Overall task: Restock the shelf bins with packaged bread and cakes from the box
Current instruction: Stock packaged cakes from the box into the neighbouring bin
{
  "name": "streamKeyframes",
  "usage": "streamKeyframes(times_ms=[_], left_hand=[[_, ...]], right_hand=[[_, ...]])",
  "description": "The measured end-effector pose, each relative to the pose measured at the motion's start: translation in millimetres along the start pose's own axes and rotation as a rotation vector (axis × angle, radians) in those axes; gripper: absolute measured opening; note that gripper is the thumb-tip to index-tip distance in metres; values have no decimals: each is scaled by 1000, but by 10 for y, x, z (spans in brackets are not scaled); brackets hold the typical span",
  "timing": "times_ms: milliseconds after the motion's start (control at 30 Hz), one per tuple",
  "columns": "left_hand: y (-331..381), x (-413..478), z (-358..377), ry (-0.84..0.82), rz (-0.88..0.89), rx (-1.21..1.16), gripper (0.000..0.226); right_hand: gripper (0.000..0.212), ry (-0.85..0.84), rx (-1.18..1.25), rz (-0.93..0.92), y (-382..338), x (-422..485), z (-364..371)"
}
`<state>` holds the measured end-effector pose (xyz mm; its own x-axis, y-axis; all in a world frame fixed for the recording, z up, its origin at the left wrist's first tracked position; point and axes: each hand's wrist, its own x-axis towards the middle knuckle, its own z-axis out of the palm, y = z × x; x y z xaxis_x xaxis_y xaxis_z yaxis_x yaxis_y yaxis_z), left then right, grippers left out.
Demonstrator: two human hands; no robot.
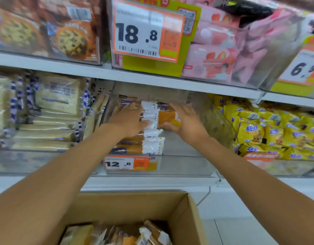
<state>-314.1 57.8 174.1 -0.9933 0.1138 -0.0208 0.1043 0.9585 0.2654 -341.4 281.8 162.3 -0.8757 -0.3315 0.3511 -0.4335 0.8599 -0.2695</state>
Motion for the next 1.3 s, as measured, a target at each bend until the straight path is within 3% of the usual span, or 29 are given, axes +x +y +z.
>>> streamKeyframes(times_ms=[133, 200, 333, 433, 567, 733, 833, 900, 1033, 1200, 1300], left_hand=[[262, -534, -89, 285, 11, -170, 20], [382, -924, -81, 349, -14, -199, 11], [306, -1636, 264, 187, -114, -342, 16], [-17, -2094, 765, -17, -252, -395, 17], [-589, -2605, 1431, -172, -426, -497, 21], [-1018, -2866, 2046, -257, -626, -629, 19], [-1058, -2961, 2245, -269, -732, -757, 19], [-1094, -3027, 2357, -297, -761, -777, 17], [-1175, -3141, 2513, -363, -802, -768, 8], [-1171, -3140, 2515, -394, -835, -804, 13], [-1182, -3136, 2519, -421, -833, -791, 7]], right_hand=[[30, 212, 63, -60, -383, -571, -225], [20, 208, 128, -59, -585, -903, -216], [12, 16, 206, -47, -876, -1586, 85], [13, -296, 216, 19, -909, -2121, 543], [38, -692, 163, 157, -738, -2730, 1283], [45, -980, 166, 254, -626, -3145, 1962], [35, -1064, 130, 160, -724, -3293, 2375], [23, -1088, 40, 4, -810, -3399, 2664], [65, -1148, 136, -15, -960, -3505, 3100], [59, -1173, -6, 77, -1164, -3371, 3294], [55, -1079, 41, 106, -1193, -3384, 3309]])
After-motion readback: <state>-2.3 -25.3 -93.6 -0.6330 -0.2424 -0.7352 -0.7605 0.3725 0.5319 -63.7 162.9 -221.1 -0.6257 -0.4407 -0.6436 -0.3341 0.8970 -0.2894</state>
